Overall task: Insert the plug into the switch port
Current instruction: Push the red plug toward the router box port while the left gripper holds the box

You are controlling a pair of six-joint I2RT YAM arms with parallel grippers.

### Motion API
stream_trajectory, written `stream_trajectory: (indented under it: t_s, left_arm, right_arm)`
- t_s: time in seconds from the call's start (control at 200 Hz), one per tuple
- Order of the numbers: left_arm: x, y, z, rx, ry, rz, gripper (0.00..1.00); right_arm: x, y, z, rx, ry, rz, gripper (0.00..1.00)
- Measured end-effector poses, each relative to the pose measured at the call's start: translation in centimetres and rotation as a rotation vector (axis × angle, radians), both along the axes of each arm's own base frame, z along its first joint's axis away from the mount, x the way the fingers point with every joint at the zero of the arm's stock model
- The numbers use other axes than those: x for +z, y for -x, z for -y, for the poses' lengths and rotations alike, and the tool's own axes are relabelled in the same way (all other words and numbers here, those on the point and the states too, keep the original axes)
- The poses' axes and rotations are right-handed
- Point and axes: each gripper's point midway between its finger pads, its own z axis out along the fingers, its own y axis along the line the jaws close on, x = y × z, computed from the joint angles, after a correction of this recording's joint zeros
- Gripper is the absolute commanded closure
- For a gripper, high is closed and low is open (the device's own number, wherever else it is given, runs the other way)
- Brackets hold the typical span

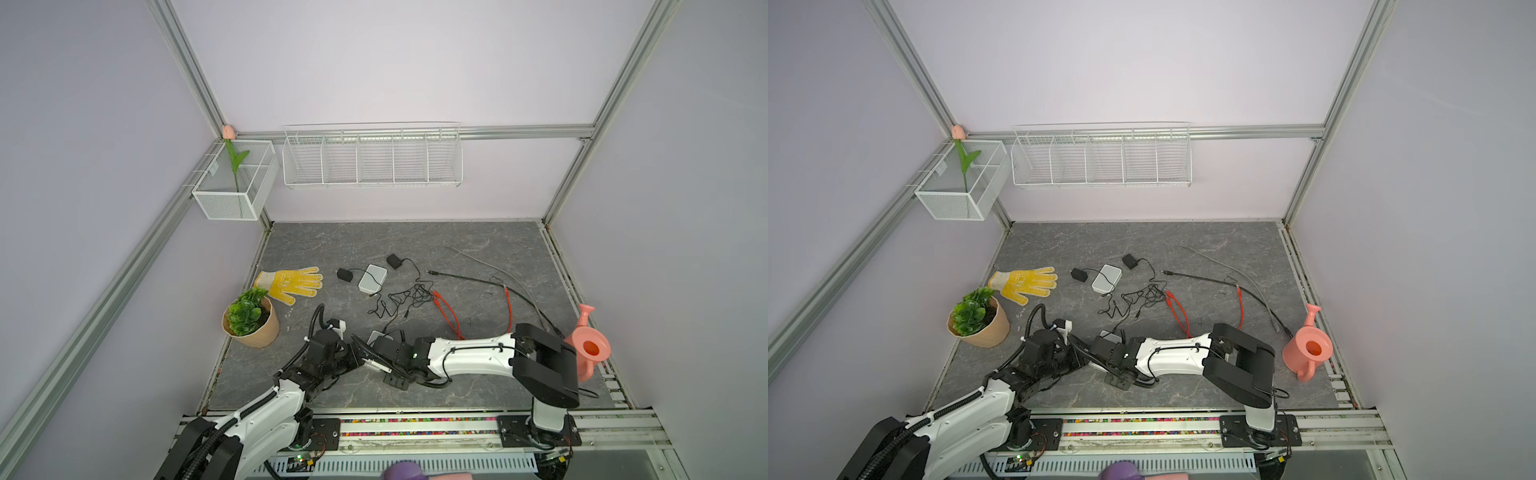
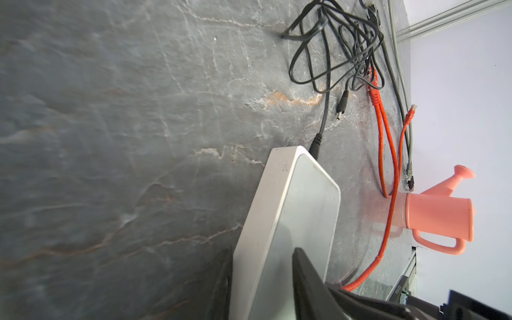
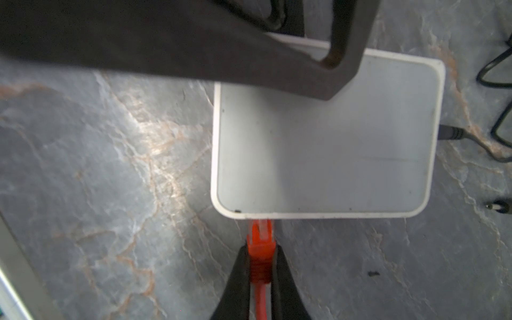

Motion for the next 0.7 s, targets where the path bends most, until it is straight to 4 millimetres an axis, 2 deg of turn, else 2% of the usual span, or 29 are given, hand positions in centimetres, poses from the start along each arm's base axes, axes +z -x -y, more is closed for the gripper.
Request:
stream_trajectory:
  t_s: [0.295, 0.7]
  left_arm:
    - [0.0, -0.1, -0.8, 0.040, -0.013, 0.018, 0.63]
    - [-0.2, -0.5, -1.5, 0.079, -0.033, 0.049, 0.63]
  right_arm:
    - [0.3, -0.4, -0.9, 0.016, -0.015, 0.009, 0.93]
    - [-0.2, -1.2, -1.7, 0.006, -0.009, -0.010, 0.94]
